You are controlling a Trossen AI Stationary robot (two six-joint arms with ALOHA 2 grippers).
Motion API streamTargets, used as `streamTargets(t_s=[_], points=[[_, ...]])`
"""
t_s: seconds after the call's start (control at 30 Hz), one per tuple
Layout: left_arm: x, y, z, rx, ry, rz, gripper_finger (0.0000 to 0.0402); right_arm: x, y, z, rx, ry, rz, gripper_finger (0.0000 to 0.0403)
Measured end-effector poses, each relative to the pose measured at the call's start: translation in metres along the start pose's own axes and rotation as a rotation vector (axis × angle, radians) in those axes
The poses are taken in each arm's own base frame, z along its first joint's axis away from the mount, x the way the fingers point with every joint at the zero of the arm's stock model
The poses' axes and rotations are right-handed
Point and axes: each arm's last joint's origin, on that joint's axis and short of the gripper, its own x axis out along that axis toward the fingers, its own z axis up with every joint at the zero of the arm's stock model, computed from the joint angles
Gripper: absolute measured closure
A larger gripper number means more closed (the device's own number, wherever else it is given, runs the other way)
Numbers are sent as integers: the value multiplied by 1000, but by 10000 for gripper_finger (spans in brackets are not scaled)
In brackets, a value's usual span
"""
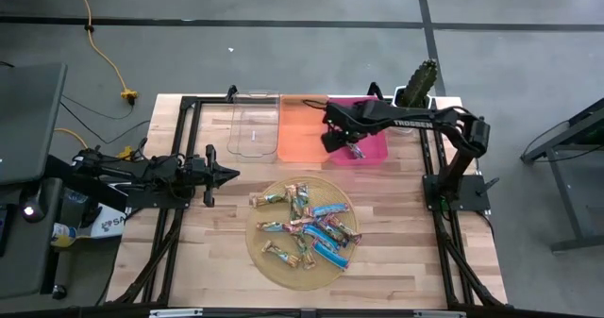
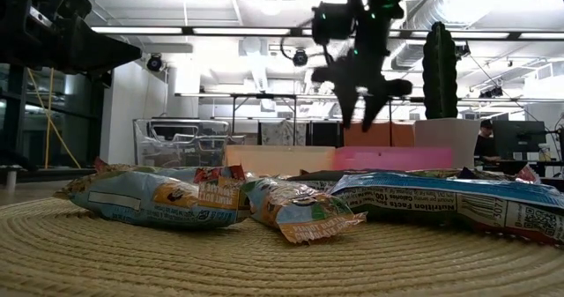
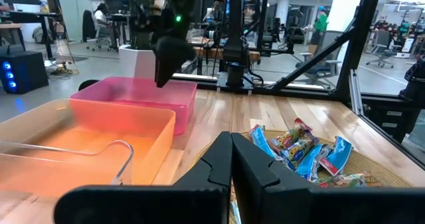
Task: Pick and place Granola Bars by type
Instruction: Put the blue granola bar into the pink bin
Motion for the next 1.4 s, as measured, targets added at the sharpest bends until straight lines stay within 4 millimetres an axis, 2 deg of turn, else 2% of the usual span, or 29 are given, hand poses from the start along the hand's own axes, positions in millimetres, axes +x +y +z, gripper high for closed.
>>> streamTargets(t_s=[0.13,0.23,0.37,0.53,0.73,1.0,1.2,1.4], points=[[0,0,0,0,0,0,401,-12,18,-2,-116,13,128,226],[0,0,0,0,0,0,401,-17,31,-12,-182,65,235,225],[0,0,0,0,0,0,401,-23,50,-34,-274,161,352,225],[0,0,0,0,0,0,401,-33,74,-69,-394,209,406,224],[0,0,0,0,0,0,401,-47,98,-119,-495,168,372,225],[0,0,0,0,0,0,401,-60,114,-173,-470,-45,249,225],[0,0,0,0,0,0,401,-52,123,-200,-496,-107,196,212],[0,0,0,0,0,0,401,-32,131,-213,-490,-105,139,188]])
